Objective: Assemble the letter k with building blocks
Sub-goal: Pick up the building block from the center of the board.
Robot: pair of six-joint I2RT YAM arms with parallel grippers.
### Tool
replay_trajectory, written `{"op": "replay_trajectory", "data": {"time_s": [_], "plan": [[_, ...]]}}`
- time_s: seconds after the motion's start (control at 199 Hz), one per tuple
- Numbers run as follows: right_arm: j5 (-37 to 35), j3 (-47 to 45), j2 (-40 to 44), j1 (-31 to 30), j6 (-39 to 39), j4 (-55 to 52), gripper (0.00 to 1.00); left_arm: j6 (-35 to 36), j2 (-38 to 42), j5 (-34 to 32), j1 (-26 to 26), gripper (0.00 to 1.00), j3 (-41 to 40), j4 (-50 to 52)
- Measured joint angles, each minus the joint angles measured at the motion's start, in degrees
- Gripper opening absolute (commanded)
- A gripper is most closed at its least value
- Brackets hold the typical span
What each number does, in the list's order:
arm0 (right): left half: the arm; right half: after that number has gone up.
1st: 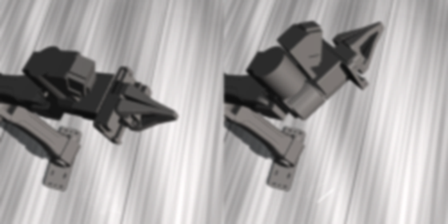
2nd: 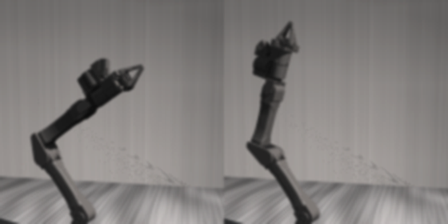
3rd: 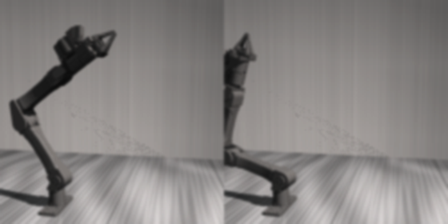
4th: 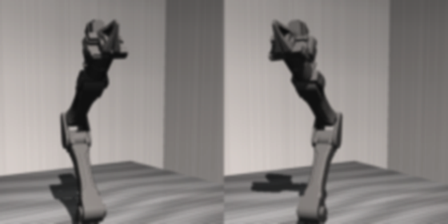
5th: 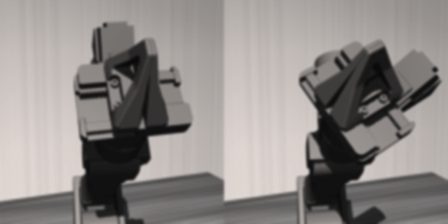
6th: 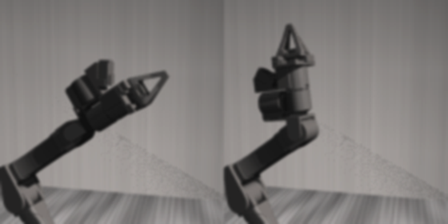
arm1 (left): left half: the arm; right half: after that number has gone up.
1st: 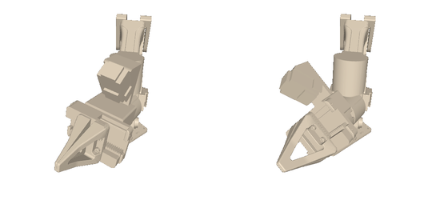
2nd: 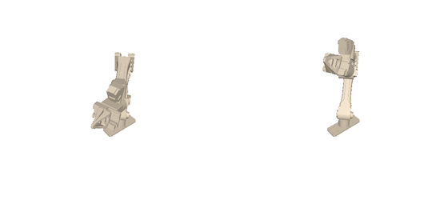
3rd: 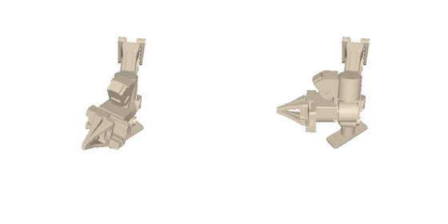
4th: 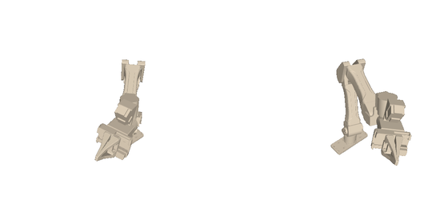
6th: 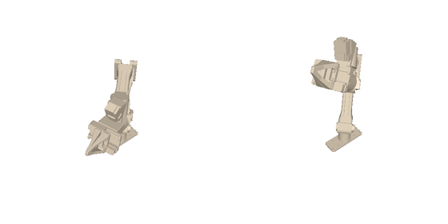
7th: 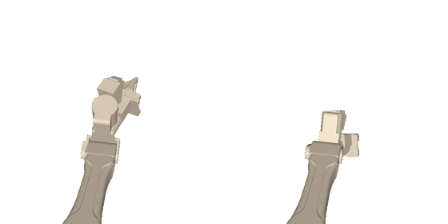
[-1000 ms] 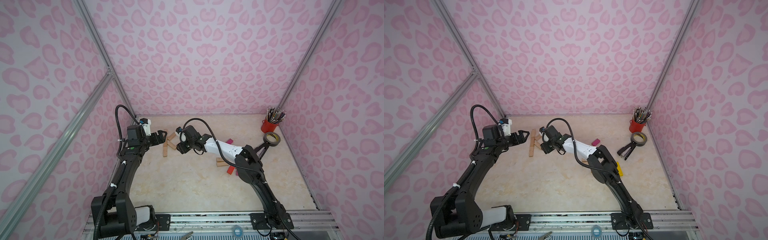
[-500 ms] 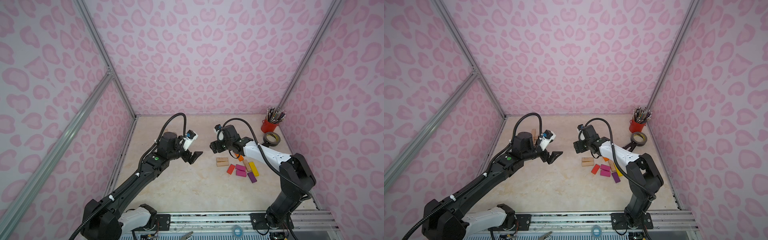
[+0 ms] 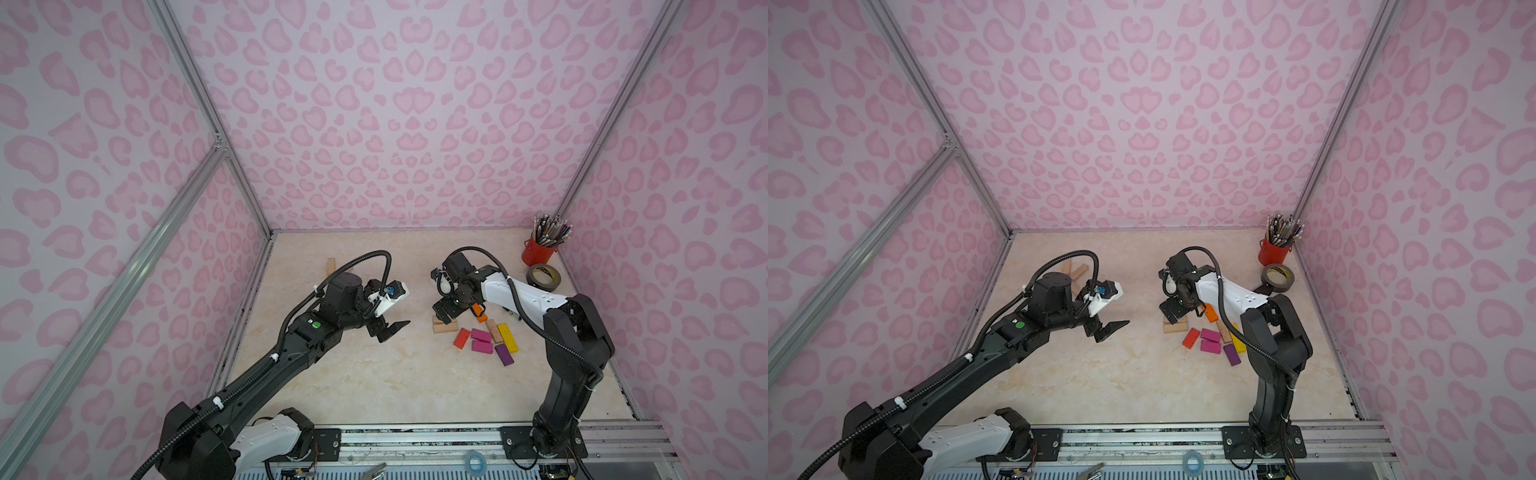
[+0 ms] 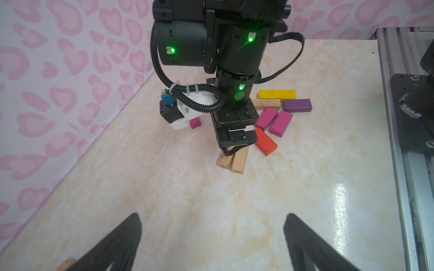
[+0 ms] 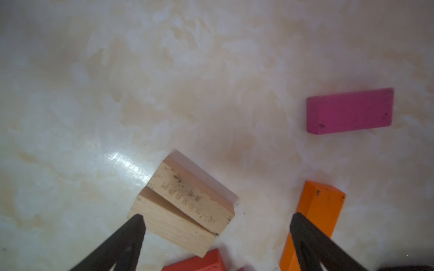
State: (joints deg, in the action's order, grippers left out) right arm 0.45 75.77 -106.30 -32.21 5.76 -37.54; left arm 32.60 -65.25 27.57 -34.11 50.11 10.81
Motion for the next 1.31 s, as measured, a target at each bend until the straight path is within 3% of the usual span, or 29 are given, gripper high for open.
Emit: {"op": "replay_trajectory", "data": {"time_s": [0.407, 0.97, 1.09, 1.306], "plan": [[1.49, 2.14, -5.07, 0.52, 2.4, -3.69, 0.85, 0.42, -0.31, 2.47, 0.79, 0.97, -0.48, -0.09], [4.13, 4.87, -7.96, 0.72, 0.87, -3.19, 0.48, 0.39, -0.28, 1.33, 0.83, 0.96, -0.96, -0.2], [4.66, 4.83, -8.13, 0.72, 0.28, -3.23, 0.47, 0.37, -0.28, 1.18, 0.83, 0.96, -1.01, -0.24], [5.6, 4.55, -8.17, 0.98, 0.13, -2.69, 0.6, 0.35, -0.13, 0.96, 0.83, 0.96, -1.03, -0.24]]}}
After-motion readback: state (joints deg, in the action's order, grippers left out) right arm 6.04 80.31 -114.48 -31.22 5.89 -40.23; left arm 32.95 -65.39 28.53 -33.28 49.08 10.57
